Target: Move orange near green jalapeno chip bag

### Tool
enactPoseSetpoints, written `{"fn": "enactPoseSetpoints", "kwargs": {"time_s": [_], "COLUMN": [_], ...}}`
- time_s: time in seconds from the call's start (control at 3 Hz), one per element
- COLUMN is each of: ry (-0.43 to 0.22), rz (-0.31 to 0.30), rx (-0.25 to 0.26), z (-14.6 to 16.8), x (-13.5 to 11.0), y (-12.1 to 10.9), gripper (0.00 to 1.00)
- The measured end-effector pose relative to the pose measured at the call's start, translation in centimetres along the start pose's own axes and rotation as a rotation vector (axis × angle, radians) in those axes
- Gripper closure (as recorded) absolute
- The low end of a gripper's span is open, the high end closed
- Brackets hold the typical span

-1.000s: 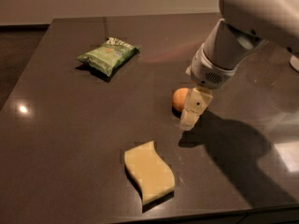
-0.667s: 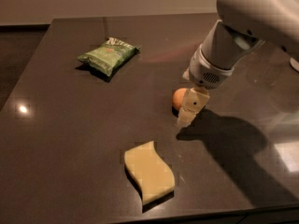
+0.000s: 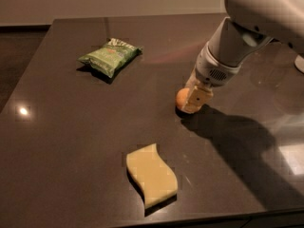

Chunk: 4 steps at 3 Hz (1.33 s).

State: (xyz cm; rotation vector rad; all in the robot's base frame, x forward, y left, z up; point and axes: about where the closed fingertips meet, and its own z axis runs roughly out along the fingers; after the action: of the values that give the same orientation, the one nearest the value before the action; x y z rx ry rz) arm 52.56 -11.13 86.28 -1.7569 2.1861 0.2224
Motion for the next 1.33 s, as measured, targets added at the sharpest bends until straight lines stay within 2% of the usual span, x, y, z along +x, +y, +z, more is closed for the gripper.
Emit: {"fn": "enactPoseSetpoints", "kwargs": {"time_s": [0.33, 0.67, 1.33], "ry": [0.004, 0.016, -0.045], "rz": [0.001, 0.001, 0.100], "rx": [-0.003, 0.003, 0.006], "z": [-0.4, -0.8, 0.2], "x": [-1.1, -3.8, -9.7], "y": [-1.0, -2.4, -7.0], "gripper": [0.93, 1.00, 1.00]}}
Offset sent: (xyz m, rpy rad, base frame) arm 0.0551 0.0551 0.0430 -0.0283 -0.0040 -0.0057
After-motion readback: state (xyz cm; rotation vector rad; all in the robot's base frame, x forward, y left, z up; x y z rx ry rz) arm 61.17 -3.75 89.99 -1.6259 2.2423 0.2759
